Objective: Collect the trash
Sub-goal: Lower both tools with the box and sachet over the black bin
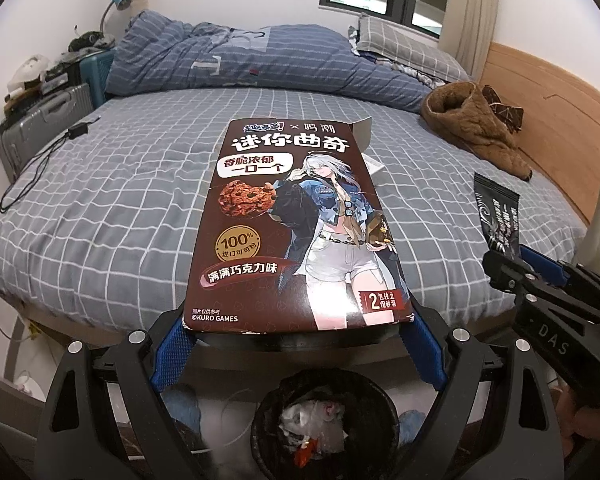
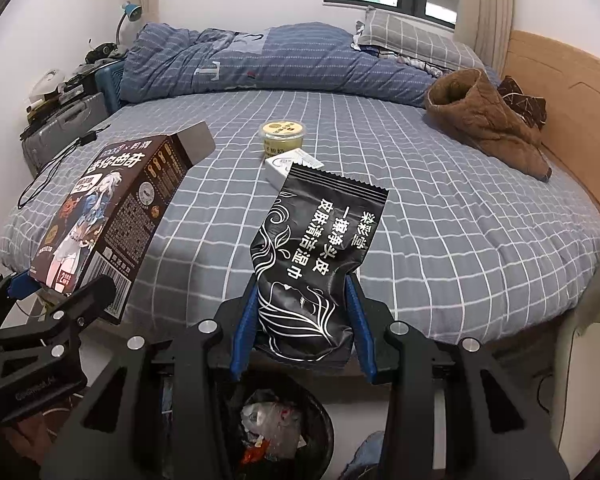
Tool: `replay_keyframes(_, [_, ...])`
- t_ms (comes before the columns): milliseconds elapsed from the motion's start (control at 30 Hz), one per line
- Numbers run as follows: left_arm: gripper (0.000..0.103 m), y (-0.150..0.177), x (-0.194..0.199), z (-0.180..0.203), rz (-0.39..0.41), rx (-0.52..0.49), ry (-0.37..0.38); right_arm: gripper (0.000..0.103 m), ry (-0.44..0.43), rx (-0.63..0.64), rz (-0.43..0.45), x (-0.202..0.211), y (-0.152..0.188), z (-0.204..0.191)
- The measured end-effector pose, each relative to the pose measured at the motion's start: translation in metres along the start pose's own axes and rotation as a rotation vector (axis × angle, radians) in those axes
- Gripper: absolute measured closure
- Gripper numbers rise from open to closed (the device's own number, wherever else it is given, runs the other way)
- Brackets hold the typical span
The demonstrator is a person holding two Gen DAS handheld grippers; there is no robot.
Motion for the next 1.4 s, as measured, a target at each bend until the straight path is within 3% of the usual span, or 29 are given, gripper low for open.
replay_keyframes(667, [0.015,0.044,0.048,0.02,-0.058,-0.023,0.018,0.063,-0.02,0.01,-0.029,0.049,0.046,0.001])
replay_keyframes(1033, [0.015,0.08,0.055,0.023,-0.126,-0.018,0.026,0.063,-0.005,0.014,-0.098,0.049,0.086,0.013])
replay_keyframes(1400, [0.015,0.121,0.037,0.023,-0.213,-0.019,0.033,0.063,-0.002,0.006,-0.156,0.035,0.121,0.018])
Point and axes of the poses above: each gripper's, at about its wrist camera, not at the fingertips, and x roughly against the way its jaws point, z to its right, y to its underside, the point moved 5 cm from there along -x, roughly the way its jaws point, and after that the axes turned 11 degrees about y, right-handed, at the moved point
